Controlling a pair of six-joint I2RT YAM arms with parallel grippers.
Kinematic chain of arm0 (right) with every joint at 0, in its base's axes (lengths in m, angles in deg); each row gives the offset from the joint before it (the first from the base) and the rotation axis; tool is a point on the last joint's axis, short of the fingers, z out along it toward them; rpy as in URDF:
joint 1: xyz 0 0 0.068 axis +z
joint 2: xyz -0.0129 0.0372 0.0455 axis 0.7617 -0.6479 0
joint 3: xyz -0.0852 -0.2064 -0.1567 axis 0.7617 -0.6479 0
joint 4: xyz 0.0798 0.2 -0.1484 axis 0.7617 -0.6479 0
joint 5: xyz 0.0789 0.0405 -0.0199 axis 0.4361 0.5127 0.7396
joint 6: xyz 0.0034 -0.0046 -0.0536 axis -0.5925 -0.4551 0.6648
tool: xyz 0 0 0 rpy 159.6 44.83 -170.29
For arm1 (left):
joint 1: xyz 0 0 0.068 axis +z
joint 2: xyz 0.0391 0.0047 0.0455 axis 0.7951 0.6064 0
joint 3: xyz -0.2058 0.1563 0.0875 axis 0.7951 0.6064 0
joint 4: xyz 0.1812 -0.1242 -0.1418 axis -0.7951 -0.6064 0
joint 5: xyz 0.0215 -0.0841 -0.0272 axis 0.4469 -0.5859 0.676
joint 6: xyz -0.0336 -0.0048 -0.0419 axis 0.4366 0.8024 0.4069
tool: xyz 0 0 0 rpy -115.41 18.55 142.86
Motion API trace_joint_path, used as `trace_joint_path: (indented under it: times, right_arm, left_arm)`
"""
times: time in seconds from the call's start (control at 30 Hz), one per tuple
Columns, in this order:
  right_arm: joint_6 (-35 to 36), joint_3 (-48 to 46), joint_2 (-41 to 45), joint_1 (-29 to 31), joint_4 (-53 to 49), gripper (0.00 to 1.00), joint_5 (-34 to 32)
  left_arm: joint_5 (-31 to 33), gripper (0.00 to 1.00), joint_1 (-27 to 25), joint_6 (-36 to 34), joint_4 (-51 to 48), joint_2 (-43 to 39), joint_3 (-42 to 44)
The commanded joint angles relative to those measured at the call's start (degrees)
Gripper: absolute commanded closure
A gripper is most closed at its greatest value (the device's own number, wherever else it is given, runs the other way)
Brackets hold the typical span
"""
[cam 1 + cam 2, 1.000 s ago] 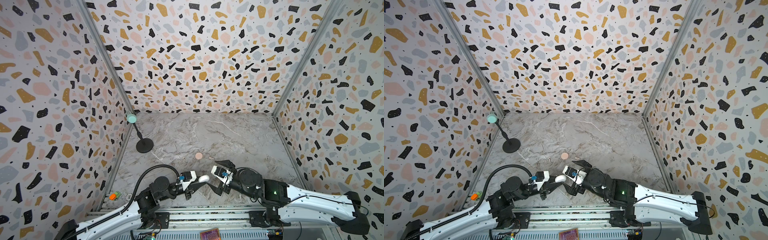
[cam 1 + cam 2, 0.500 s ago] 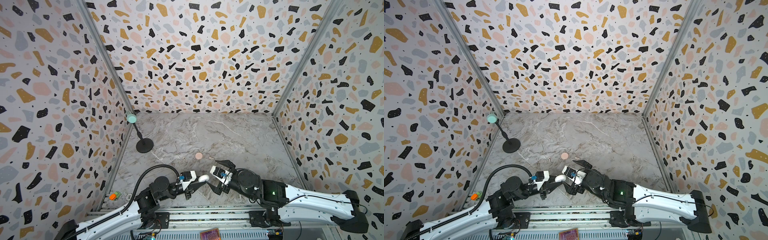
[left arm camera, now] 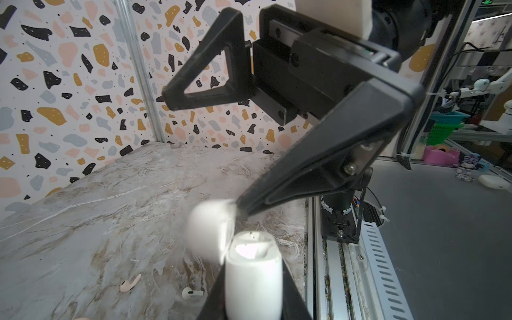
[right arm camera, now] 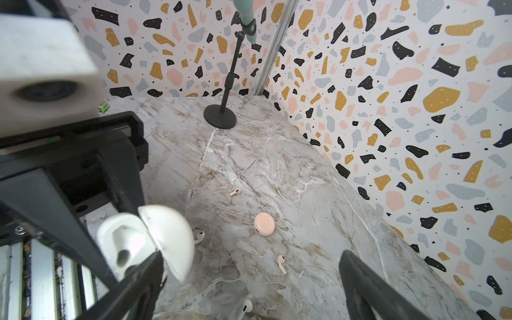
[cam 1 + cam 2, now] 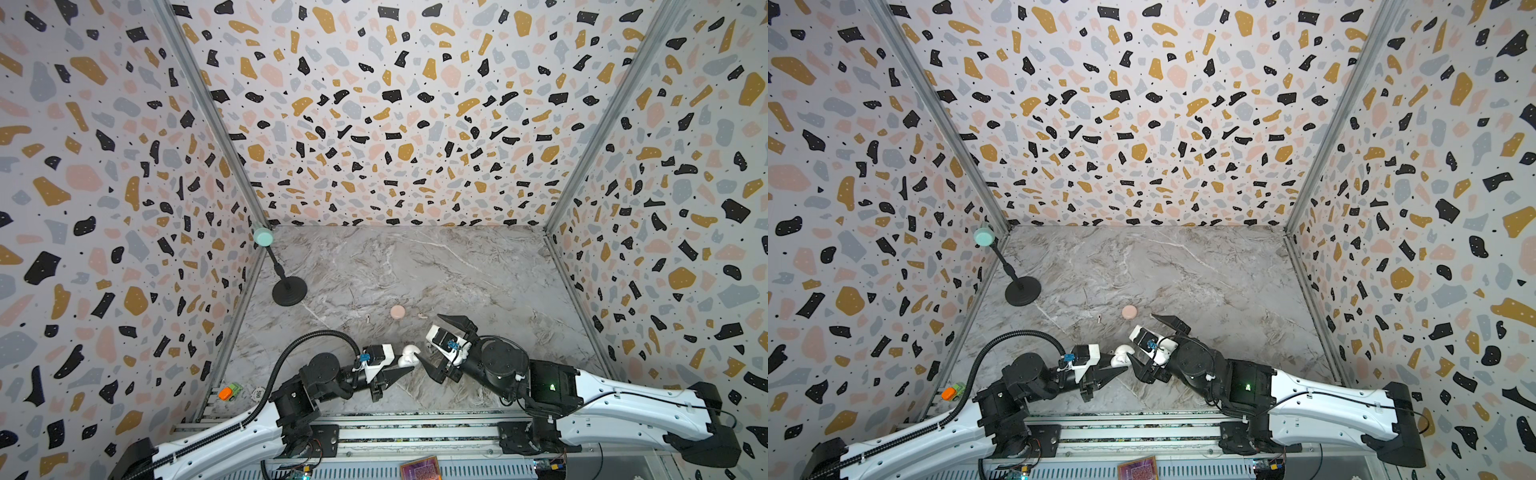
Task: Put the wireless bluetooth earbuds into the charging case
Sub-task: 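Pull the right gripper away from the open case toward the white earbuds, then lower the open right gripper over a white earbud on the table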
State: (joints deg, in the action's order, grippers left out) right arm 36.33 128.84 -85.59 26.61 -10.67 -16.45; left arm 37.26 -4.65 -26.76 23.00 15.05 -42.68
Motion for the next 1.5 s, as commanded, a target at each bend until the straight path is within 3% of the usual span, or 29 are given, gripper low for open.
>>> trace_joint_path:
  times: [0.0, 0.17, 0.43, 0.57, 0.77, 0.87, 1.0, 1.17, 1.47]
  right_arm:
    - [-0.5, 0.7, 1.6, -0.2, 1.5, 0.01, -1.7]
    - [-5.0, 3.0, 4.4, -0.3, 0.9, 0.01, -0.5]
    - [-22.3, 9.8, 6.0, -4.5, -7.9, 0.01, -9.1]
    - [-31.8, 10.6, 5.9, -12.6, -13.6, 0.01, -3.6]
    - [-36.0, 10.4, 3.7, -21.5, -18.7, 0.01, 11.0]
    - [-37.9, 10.5, 0.6, -23.2, -21.8, 0.01, 12.6]
    - [-40.9, 9.7, -4.1, -23.8, -24.2, 0.01, 12.9]
    - [-46.6, 9.8, -10.6, -24.5, -27.0, 0.01, 13.5]
    - [-52.7, 18.1, -26.6, -24.5, -36.3, 0.01, 15.5]
  left_arm:
    - [-1.4, 1.0, -0.3, -1.2, 1.4, -0.4, -1.7]
    - [2.2, 1.0, -0.4, -2.8, 1.0, -1.4, -1.6]
    - [12.0, 1.0, -0.4, -8.4, 2.4, -7.0, -0.2]
    - [16.0, 1.0, -0.3, -9.7, 3.6, -9.7, 0.4]
    - [19.3, 1.0, -0.3, -11.6, -0.6, -11.8, -4.9]
    - [22.7, 1.0, -0.4, -13.3, -4.4, -12.3, -6.3]
    - [31.1, 1.0, -0.3, -10.9, 2.7, -16.6, 1.1]
    - [28.1, 1.0, -0.3, -14.0, -1.9, -19.2, 2.7]
    - [26.5, 1.0, -0.4, -13.2, 0.8, -20.8, 5.0]
